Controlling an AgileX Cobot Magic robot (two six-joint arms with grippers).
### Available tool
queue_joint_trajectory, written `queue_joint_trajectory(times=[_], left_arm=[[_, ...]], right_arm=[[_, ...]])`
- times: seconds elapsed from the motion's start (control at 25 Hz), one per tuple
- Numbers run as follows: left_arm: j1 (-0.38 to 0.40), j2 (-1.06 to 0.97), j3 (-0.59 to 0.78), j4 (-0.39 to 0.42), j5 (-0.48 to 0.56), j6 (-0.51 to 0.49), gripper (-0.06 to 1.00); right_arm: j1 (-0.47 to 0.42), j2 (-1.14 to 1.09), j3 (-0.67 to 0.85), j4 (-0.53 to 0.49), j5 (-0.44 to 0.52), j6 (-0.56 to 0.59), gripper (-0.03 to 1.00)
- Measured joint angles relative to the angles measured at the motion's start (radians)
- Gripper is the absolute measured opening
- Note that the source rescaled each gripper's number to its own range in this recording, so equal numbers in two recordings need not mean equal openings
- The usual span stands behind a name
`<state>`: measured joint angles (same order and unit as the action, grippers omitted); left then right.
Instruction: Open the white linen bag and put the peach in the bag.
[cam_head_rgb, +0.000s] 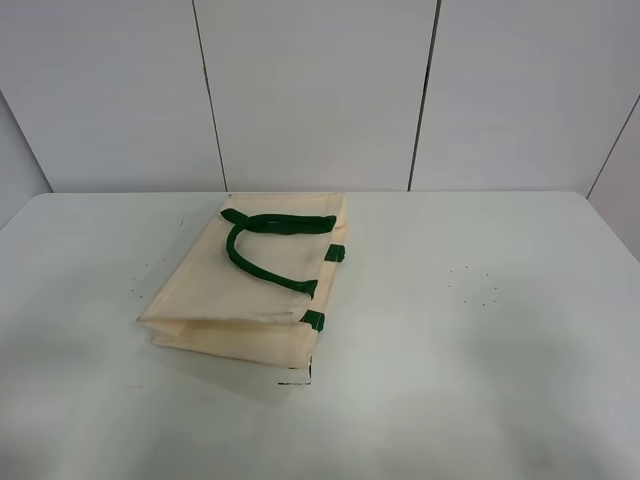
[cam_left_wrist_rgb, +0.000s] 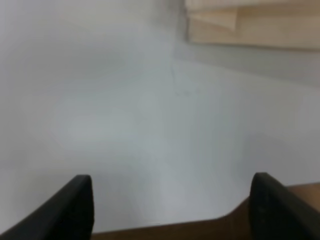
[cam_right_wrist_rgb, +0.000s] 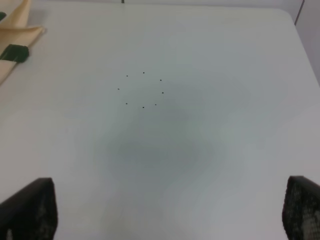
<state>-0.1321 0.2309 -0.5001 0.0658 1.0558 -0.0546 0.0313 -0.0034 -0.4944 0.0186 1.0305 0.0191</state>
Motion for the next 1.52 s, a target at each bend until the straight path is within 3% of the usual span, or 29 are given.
queue_joint_trajectory(times=[0.36, 0.76, 1.52], left_arm=[[0.118, -0.044, 0.004, 0.006, 0.0, 0.002, 0.95], [0.122, -0.231, 0.005, 0.004, 0.001, 0.001, 0.95], [0.169, -0.233, 0.005, 0.003, 0.002, -0.001, 0.95]], right_arm=[[0.0, 0.0, 0.0, 0.0, 0.0, 0.0, 1.0], [0.0, 0.0, 0.0, 0.0, 0.0, 0.0, 1.0], [0.0, 0.0, 0.0, 0.0, 0.0, 0.0, 1.0]])
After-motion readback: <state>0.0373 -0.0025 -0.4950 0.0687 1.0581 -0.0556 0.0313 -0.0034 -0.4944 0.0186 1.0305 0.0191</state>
